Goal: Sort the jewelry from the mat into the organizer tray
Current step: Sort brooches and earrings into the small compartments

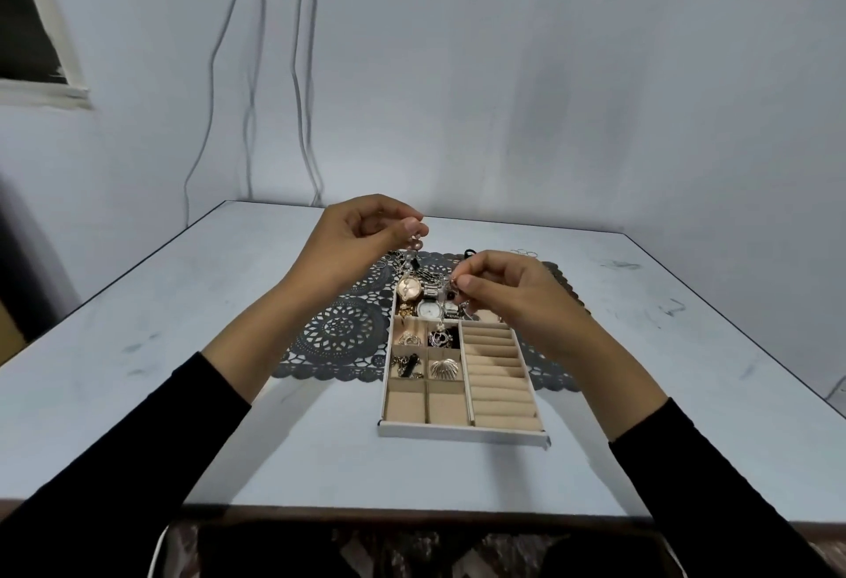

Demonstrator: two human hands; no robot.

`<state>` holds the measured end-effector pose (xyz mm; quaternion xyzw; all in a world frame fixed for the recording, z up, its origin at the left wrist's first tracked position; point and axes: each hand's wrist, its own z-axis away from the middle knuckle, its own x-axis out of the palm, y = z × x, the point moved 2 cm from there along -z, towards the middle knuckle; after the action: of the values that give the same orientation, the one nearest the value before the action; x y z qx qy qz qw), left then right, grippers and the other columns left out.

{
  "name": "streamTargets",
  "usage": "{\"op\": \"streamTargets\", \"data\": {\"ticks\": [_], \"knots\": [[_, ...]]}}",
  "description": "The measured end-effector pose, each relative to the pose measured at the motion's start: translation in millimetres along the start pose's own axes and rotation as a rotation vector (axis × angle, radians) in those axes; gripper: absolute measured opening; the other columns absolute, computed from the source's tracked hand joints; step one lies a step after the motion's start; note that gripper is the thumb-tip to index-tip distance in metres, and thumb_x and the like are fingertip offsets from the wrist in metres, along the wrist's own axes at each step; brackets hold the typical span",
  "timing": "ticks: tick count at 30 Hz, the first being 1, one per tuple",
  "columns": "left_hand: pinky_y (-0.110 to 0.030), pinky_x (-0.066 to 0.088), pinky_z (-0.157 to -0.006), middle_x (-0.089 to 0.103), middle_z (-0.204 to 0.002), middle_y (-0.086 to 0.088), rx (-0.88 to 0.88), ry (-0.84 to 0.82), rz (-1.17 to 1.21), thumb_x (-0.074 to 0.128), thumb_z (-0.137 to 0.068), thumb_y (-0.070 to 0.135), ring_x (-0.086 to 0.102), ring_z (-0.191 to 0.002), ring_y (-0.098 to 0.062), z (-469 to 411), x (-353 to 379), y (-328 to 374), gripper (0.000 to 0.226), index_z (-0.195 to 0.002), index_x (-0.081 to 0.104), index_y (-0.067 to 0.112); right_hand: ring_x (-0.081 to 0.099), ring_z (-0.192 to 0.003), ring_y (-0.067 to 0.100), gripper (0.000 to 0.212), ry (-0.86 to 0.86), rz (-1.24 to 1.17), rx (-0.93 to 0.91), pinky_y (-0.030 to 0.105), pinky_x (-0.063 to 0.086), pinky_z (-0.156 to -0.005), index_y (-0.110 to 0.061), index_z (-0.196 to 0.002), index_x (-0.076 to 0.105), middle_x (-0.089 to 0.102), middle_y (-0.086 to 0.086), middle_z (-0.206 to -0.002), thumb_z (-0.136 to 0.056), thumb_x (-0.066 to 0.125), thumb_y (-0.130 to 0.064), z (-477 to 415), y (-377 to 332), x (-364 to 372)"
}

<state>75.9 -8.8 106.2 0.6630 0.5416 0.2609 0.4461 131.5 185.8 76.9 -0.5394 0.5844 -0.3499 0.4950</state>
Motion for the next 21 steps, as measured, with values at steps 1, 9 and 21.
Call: {"op": "streamTargets", "data": {"ticks": [1, 9, 21], "knots": [[-0.017, 0.054, -0.078, 0.077, -0.092, -0.004, -0.001, 0.001, 0.005, 0.068, -0.089, 0.012, 0.073, -0.088, -0.014, 2, 0, 1, 0.009, -0.097, 0.070, 0.009, 0.063, -0.076, 0.009, 0.007, -0.032, 0.020, -0.001, 0.020, 0.051, -0.071, -0.006, -0.094, 0.067, 0.068, 0.007, -0.084, -0.091, 0.060, -0.006, 4, 0, 0], [-0.018, 0.054, -0.076, 0.076, -0.094, -0.005, 0.003, 0.012, 0.027, 0.068, -0.088, 0.010, 0.073, -0.086, -0.015, 12, -1, 9, 0.011, -0.099, 0.070, 0.006, 0.063, -0.078, 0.012, 0.008, -0.236, 0.139, 0.071, 0.025, 0.052, -0.076, -0.001, -0.096, 0.066, 0.067, 0.009, -0.085, -0.090, 0.060, -0.004, 25, 9, 1], [-0.018, 0.054, -0.076, 0.075, -0.098, -0.009, 0.005, 0.012, 0.045, 0.066, -0.089, 0.005, 0.073, -0.084, -0.014, 15, -1, 13, 0.014, -0.102, 0.068, -0.001, 0.062, -0.073, 0.004, 0.007, -0.341, 0.591, 0.042, 0.023, 0.051, -0.071, -0.011, -0.091, 0.070, 0.071, 0.002, -0.084, -0.090, 0.062, -0.010, 31, 13, 12]]}}
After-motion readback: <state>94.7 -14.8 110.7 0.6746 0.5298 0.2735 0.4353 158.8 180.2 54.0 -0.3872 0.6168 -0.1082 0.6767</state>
